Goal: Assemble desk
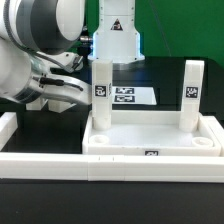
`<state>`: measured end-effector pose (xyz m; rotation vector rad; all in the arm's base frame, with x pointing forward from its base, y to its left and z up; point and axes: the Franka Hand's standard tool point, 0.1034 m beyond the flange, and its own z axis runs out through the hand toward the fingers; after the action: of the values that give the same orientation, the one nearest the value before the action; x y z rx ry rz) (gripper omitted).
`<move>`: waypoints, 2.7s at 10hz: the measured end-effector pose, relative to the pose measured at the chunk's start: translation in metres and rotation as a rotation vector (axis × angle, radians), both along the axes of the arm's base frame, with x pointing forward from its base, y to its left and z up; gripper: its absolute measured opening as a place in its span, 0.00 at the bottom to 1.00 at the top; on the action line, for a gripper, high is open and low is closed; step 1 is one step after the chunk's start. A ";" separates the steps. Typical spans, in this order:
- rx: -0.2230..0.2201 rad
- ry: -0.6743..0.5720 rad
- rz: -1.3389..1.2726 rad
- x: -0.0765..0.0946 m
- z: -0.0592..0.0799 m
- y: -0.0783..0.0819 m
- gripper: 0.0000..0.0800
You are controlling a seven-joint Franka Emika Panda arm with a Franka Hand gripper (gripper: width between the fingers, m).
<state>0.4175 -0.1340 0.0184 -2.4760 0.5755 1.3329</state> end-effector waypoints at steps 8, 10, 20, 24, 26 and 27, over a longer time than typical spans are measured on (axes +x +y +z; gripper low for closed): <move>0.006 -0.001 0.000 0.000 0.001 -0.001 0.36; 0.033 -0.011 0.009 0.003 0.015 -0.005 0.36; -0.013 -0.259 0.049 0.058 0.084 -0.010 0.36; -0.149 -0.522 0.047 0.078 0.086 -0.017 0.36; -0.202 -0.635 0.067 0.095 0.092 -0.014 0.36; -0.216 -0.686 0.074 0.106 0.106 -0.008 0.36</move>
Offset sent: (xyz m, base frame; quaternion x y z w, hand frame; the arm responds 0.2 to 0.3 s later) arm 0.0003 0.0000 -0.0004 0.0005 -0.0003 -0.0006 1.0000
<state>0.5230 -0.1416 0.1247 -2.9066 0.4714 0.3793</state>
